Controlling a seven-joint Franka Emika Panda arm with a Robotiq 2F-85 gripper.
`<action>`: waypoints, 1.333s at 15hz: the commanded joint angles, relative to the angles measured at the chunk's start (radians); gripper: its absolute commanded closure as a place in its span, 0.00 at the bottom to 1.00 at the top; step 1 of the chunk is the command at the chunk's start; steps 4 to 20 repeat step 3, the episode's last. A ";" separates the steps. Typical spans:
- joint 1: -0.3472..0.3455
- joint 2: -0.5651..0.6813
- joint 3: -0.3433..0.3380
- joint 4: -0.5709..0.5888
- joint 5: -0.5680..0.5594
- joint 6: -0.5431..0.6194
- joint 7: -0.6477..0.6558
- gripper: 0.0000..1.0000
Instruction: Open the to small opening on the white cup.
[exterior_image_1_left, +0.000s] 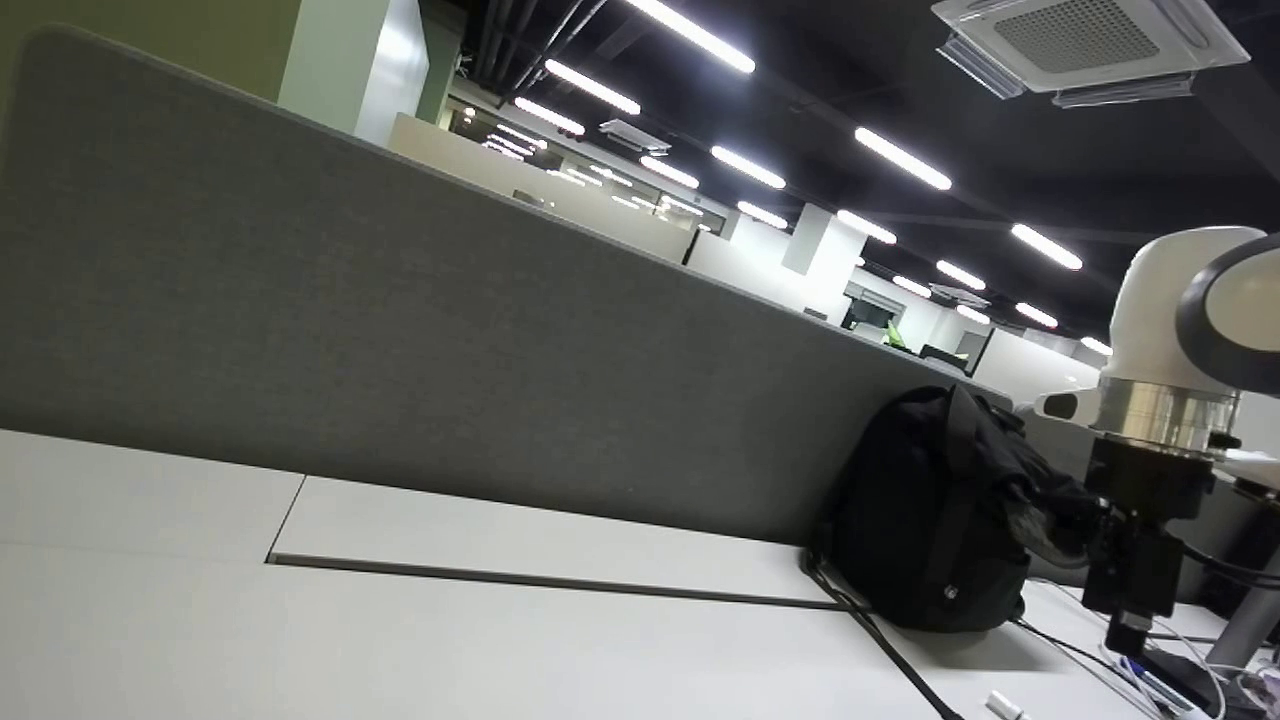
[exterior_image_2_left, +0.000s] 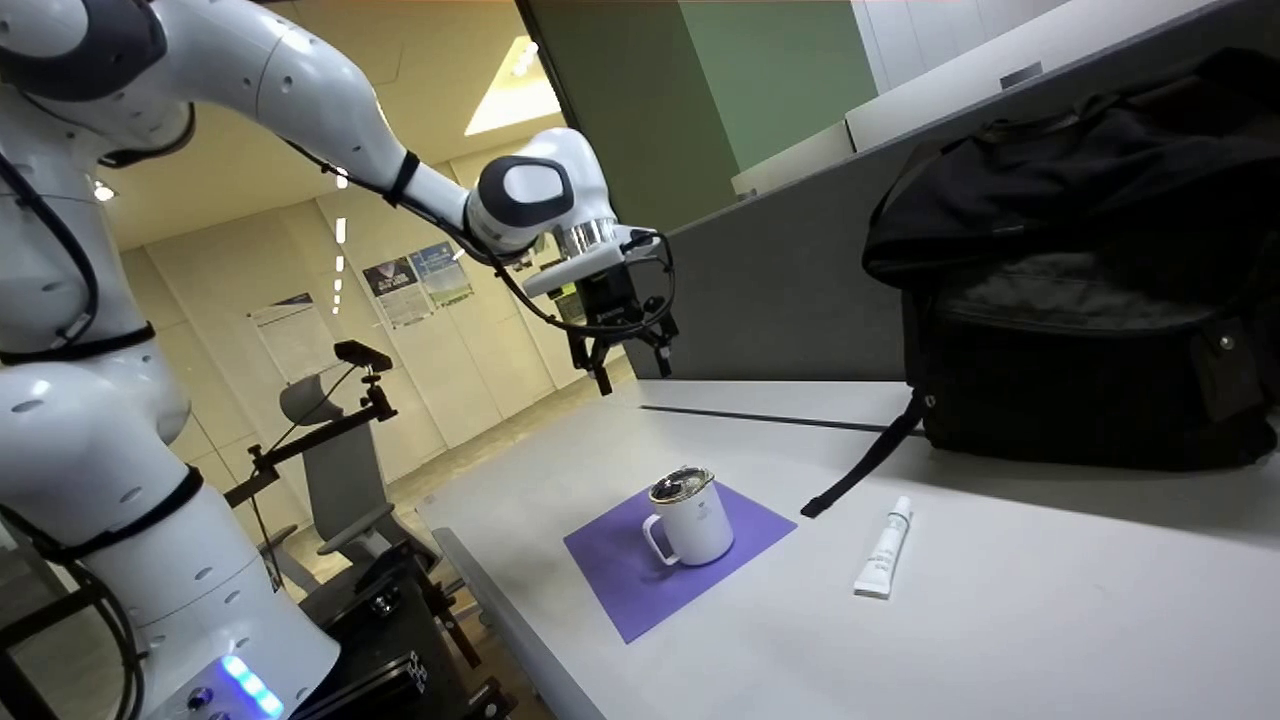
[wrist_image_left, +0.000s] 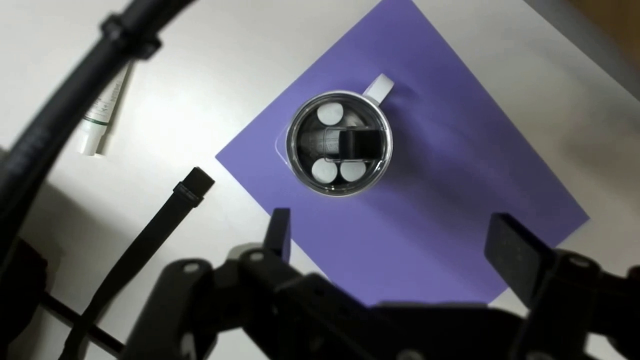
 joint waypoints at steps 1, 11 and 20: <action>0.012 0.001 -0.012 0.001 0.002 -0.002 -0.002 0.00; 0.012 0.002 -0.013 0.001 0.001 -0.002 -0.002 0.00; 0.012 0.002 -0.013 0.001 0.001 -0.002 -0.002 0.00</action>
